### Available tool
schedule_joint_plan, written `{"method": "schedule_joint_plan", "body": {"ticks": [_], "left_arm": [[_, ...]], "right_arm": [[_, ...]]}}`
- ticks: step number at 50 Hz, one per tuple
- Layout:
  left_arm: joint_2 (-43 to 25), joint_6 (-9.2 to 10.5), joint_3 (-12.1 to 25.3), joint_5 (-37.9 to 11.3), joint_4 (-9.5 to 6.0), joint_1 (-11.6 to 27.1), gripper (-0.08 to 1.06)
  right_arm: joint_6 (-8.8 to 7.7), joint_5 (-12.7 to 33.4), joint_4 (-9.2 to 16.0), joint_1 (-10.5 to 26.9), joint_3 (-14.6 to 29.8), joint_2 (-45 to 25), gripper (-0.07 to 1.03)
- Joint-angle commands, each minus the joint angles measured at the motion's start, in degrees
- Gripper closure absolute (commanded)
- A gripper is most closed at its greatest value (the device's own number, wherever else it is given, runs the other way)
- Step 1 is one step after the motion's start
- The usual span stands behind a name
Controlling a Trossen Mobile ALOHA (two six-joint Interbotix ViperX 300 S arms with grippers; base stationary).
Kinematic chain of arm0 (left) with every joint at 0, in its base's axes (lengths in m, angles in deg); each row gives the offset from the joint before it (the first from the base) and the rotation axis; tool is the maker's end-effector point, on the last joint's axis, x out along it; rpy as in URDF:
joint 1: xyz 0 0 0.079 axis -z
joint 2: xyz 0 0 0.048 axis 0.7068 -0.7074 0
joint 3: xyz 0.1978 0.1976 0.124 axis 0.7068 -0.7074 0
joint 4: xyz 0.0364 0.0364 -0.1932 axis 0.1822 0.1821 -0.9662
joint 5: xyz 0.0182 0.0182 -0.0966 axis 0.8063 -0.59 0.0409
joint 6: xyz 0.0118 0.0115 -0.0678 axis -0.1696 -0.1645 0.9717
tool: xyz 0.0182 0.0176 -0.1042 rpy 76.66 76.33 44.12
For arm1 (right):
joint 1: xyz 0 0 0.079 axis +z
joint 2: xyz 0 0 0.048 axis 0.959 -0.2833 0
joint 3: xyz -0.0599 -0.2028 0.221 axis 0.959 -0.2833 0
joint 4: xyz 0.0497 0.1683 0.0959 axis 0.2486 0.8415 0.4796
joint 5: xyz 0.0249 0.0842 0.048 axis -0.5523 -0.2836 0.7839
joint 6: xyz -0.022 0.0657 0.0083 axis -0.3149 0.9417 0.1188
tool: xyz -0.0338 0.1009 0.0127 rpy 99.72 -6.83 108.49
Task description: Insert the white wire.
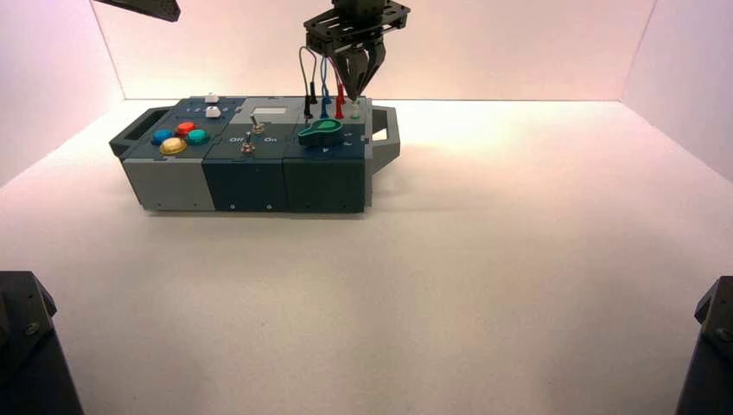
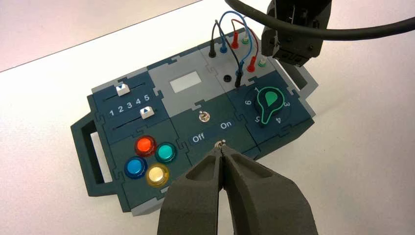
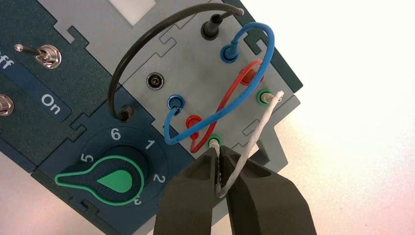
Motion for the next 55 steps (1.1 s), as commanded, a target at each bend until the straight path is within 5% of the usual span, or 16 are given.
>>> {"method": "schedule_joint_plan", "body": {"ticks": [1, 7, 17, 39, 55], "left_arm": [[0.18, -0.09, 0.7, 0.53, 0.09, -0.09, 1.01], [0.18, -0.09, 0.62, 0.53, 0.09, -0.09, 1.01], [0.09, -0.09, 0.62, 0.53, 0.09, -0.18, 1.01], [-2.2, -0.09, 0.35, 1.85, 0.09, -0.62, 1.01], [-2.2, -0.09, -1.14, 5.62, 0.18, -0.62, 1.01]], "right_arm": [[0.0, 0.88, 0.18, 0.53, 0.7, 1.23, 0.95], [0.09, 2.37, -0.18, 0.97, 1.67, 1.93, 0.72], [0.0, 3.34, -0.44, 1.23, 1.76, 3.87, 0.62], [0.26, 5.54, -1.41, 1.14, -3.43, 11.87, 0.62], [0.53, 2.46, -1.49, 0.35, -10.9, 18.46, 0.62]]}}
